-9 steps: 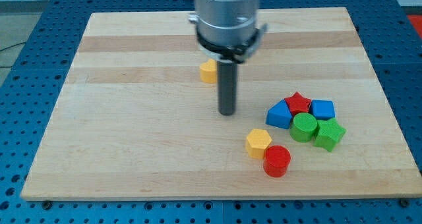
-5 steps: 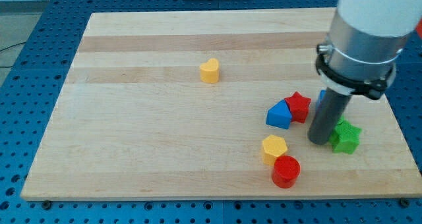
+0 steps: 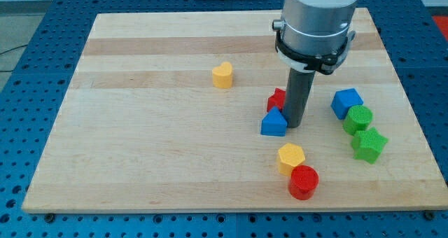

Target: Move the blue triangle vertically below the yellow heart

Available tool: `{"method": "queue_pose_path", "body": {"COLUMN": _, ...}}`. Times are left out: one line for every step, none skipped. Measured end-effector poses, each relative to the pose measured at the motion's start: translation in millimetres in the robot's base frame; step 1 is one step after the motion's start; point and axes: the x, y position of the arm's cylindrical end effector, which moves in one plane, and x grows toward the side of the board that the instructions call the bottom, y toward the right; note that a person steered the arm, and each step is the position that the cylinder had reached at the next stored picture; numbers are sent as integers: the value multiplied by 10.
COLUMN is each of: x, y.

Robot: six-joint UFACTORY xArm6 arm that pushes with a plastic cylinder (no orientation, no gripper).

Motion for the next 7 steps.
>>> {"method": "queue_pose_path", "body": {"x": -363, "y": -300}}
{"method": "queue_pose_path", "body": {"x": -388, "y": -523}}
{"method": "queue_pose_path", "body": {"x": -278, "y": -282}}
{"method": "queue_pose_path", "body": {"x": -102, "y": 97}}
{"method": "queue_pose_path", "body": {"x": 159, "y": -350}}
{"method": "queue_pose_path", "body": {"x": 285, "y": -667}}
{"method": "queue_pose_path", "body": {"x": 505, "y": -487}}
